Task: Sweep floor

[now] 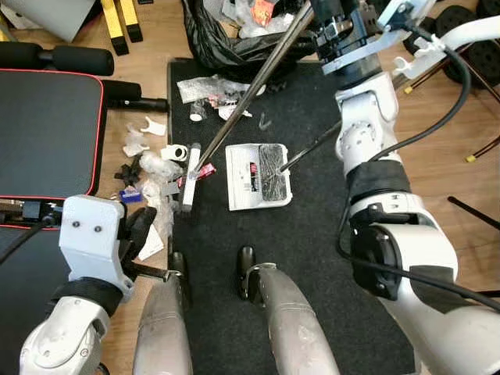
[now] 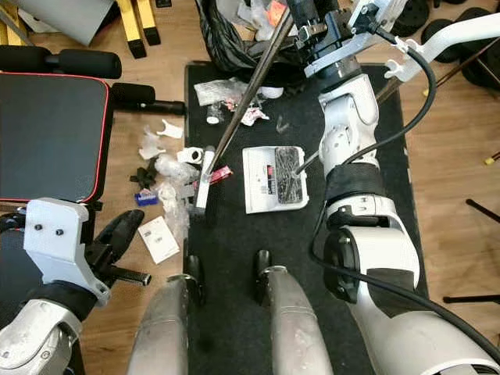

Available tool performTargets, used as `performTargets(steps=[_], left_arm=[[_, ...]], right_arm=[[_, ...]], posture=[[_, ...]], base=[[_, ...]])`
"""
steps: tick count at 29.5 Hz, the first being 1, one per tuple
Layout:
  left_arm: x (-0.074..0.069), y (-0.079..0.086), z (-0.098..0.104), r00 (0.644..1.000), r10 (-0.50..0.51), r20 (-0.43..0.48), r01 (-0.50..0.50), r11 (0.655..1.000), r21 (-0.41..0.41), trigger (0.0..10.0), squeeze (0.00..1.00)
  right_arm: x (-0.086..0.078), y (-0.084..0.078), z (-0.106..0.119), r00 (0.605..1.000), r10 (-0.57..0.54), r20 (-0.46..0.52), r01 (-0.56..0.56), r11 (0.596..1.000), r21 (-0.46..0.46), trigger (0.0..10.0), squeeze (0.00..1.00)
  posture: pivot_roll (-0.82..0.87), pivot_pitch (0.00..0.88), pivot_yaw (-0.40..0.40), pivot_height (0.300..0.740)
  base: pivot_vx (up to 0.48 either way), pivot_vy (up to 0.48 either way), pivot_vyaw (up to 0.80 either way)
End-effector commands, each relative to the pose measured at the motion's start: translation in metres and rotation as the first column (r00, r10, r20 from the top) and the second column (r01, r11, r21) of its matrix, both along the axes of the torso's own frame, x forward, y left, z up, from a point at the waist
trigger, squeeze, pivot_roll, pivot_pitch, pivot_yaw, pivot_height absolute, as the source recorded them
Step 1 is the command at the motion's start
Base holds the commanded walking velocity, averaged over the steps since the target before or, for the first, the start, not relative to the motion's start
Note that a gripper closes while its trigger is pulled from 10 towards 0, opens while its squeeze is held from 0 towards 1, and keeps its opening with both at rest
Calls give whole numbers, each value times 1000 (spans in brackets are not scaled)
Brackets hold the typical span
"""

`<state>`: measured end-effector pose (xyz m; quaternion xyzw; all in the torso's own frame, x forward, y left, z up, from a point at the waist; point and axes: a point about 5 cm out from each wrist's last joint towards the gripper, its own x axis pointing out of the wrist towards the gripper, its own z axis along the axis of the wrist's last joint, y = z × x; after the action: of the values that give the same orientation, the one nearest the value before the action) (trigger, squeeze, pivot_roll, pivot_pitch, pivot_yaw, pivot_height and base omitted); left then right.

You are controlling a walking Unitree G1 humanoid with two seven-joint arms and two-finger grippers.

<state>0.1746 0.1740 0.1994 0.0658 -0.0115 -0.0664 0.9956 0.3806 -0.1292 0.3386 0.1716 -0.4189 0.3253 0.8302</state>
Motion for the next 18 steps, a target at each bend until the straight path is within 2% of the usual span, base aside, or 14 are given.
performTargets(steps=[1, 3, 6, 9, 12, 14, 18], left_arm=[[-2, -2, -7, 999, -15, -43, 15, 1000, -6, 10000, 0], [6, -4, -9, 999, -14, -38, 13, 1000, -16, 10000, 0], [8, -5, -10, 999, -12, -36, 11, 1000, -17, 10000, 0], [17, -6, -14, 999, -4, -33, 4, 1000, -17, 10000, 0], [20, -6, -15, 999, -2, -34, 2, 1000, -17, 10000, 0], [31, -8, -23, 998, -2, -64, 1, 1000, -23, 10000, 0], [41, -9, -30, 996, 4, -88, -5, 1000, -13, 10000, 0]], right_arm=[[-5, 2, 10, 998, 11, 64, -11, 1000, 2, 10000, 0], [-13, 16, 18, 989, 81, 121, -73, 995, -67, 10000, 0], [-16, 20, 19, 986, 102, 133, -89, 991, -96, 10000, 0], [-21, 31, 15, 980, 141, 144, -114, 977, -178, 10000, 0], [-22, 34, 13, 979, 142, 145, -112, 974, -197, 10000, 0], [-33, 39, 8, 973, 171, 158, -131, 963, -236, 10000, 0], [-42, 41, 6, 965, 198, 171, -153, 957, -247, 10000, 0]], posture=[[-25, 569, -167, 740], [-44, 533, -180, 740], [-47, 523, -183, 740], [-61, 477, -194, 740], [-62, 468, -196, 740], [-44, 394, -200, 740], [-48, 361, -193, 740]], base=[[0, 0, 0], [0, 0, 0], [0, 0, 0], [0, 0, 0], [0, 0, 0], [0, 0, 0], [0, 0, 0]])
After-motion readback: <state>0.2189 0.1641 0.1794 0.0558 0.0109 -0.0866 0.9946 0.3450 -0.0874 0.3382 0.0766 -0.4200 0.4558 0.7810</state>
